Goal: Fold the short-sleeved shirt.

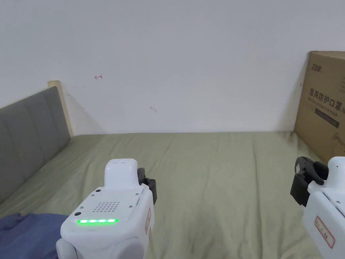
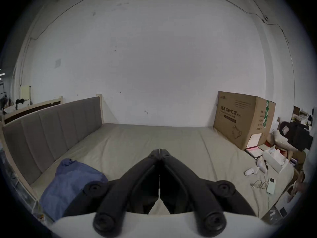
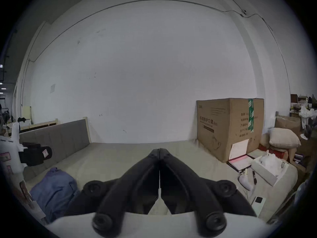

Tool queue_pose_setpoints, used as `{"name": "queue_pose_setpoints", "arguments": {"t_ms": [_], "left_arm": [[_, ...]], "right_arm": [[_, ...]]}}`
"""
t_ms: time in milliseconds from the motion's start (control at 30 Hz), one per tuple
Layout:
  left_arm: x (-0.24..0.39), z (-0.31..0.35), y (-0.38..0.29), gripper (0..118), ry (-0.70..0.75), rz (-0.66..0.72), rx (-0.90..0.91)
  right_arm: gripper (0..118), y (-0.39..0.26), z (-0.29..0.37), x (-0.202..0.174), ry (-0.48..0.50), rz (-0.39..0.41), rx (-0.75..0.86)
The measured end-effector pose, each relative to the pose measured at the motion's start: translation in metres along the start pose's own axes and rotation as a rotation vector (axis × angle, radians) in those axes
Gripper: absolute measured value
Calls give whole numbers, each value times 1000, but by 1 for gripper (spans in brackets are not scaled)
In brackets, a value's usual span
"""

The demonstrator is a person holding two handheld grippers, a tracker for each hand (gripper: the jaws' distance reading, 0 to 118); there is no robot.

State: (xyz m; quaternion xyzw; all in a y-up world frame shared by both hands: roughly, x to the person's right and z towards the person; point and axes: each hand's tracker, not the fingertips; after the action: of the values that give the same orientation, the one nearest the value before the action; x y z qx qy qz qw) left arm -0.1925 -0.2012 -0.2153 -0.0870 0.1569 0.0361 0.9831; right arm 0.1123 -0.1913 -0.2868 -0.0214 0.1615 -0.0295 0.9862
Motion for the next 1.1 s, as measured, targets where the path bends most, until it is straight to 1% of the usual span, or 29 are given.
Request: {"name": "queue_pose_setpoints", "arguments": {"t_ms": [100, 133, 167, 200, 267, 300, 400, 433, 500, 533, 633, 733, 800, 867, 900, 933, 967, 1000, 1033, 1067, 1100], "left_arm": [[-10, 1, 0, 0, 6, 20, -6], [-16, 3, -1, 0, 11, 20, -8], [-26, 8, 1, 0, 17, 16, -9], [-35, 13, 1, 0, 30, 9, -9], [-62, 30, 0, 0, 105, -10, 4], [-79, 43, 2, 0, 168, -21, 8], [-123, 80, 3, 0, 320, -34, 61], [-138, 91, 4, 0, 402, -47, 72], [-156, 105, 1, 0, 509, -62, 70], [-164, 111, -1, 0, 507, -43, 66], [-180, 118, -5, 0, 509, -16, 40], [-192, 116, -4, 0, 501, -7, 16], [-207, 108, 0, 0, 471, -21, -24], [-229, 86, 3, 0, 411, -26, -194], [-245, 67, -1, 0, 364, 8, -319], [-263, 45, -9, 0, 298, 64, -459], [-276, 26, -18, 0, 229, 127, -554], [-292, 7, -32, 0, 144, 209, -629], [-305, -9, -48, 0, 95, 289, -683], [-312, -23, -60, 11, 100, 323, -742], [-320, -41, -75, 62, 104, 350, -810]], "right_arm": [[0, -3, -2, -2, 0, -6, 0], [0, -6, -3, -6, 20, -24, 8], [0, -8, -7, -12, 68, -61, 10], [0, -10, -12, -20, 93, -81, -2], [0, -16, -23, -46, 149, -91, -38], [0, -20, -27, -65, 193, -74, -61], [0, -27, -31, -125, 363, 32, -84], [0, -28, -31, -143, 425, 43, -90], [0, -26, -32, -166, 494, 4, -106], [0, -26, -34, -176, 512, -18, -111], [0, -23, -35, -190, 524, -18, -112], [0, -23, -39, -191, 552, -21, -144], [0, -23, -41, -186, 550, -19, -189], [0, -26, -46, -178, 545, -22, -246], [0, -29, -49, -173, 538, -16, -274], [0, -32, -52, -167, 526, -5, -301], [0, -35, -55, -163, 519, 6, -324], [0, -39, -58, -159, 516, 19, -352], [0, -43, -60, -154, 508, 29, -373], [0, -47, -61, -150, 498, 34, -390], [0, -52, -64, -146, 487, 38, -415]]}}
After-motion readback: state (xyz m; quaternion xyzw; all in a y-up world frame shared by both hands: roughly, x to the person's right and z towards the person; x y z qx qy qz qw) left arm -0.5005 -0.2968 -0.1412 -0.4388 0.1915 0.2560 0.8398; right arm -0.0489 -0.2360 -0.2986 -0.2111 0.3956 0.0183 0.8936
